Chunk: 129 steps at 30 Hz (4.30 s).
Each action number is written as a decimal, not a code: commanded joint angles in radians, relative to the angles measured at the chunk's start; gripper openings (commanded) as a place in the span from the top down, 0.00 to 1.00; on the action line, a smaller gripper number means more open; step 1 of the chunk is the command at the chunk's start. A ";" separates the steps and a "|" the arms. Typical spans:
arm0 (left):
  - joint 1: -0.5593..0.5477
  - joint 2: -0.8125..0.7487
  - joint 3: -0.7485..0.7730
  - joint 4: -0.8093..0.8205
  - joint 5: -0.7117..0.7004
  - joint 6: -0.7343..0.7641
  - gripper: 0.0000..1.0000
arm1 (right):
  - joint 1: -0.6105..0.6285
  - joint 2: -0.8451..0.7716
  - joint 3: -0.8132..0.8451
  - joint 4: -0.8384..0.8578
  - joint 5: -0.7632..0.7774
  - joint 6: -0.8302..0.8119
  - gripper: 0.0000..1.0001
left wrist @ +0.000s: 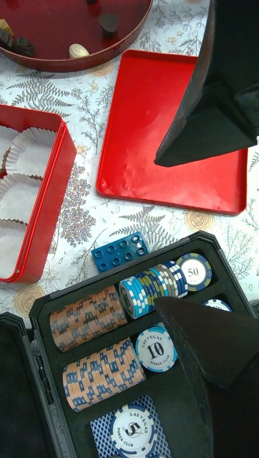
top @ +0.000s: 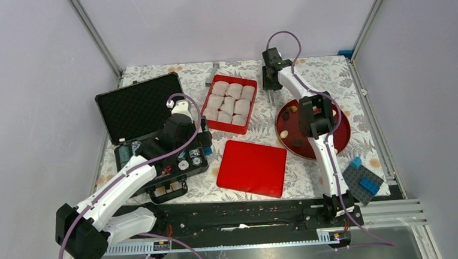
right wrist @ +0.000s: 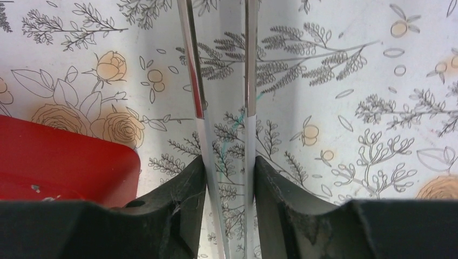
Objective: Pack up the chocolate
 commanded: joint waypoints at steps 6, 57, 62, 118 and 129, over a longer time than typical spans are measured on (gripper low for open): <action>0.003 -0.015 0.049 0.025 0.019 0.000 0.01 | 0.019 -0.103 -0.113 -0.031 0.065 0.132 0.54; 0.003 -0.029 0.023 0.026 -0.003 -0.005 0.01 | 0.061 -0.038 -0.010 0.001 0.197 0.059 0.88; 0.003 -0.039 0.023 0.027 0.005 -0.007 0.01 | 0.062 -0.161 -0.052 -0.011 0.150 0.047 0.91; 0.003 -0.044 0.013 0.093 0.102 0.038 0.01 | 0.061 -1.410 -1.296 -0.234 -0.101 0.131 0.61; 0.003 -0.031 0.002 0.109 0.109 0.030 0.01 | 0.061 -1.423 -1.269 -0.270 -0.103 0.116 0.58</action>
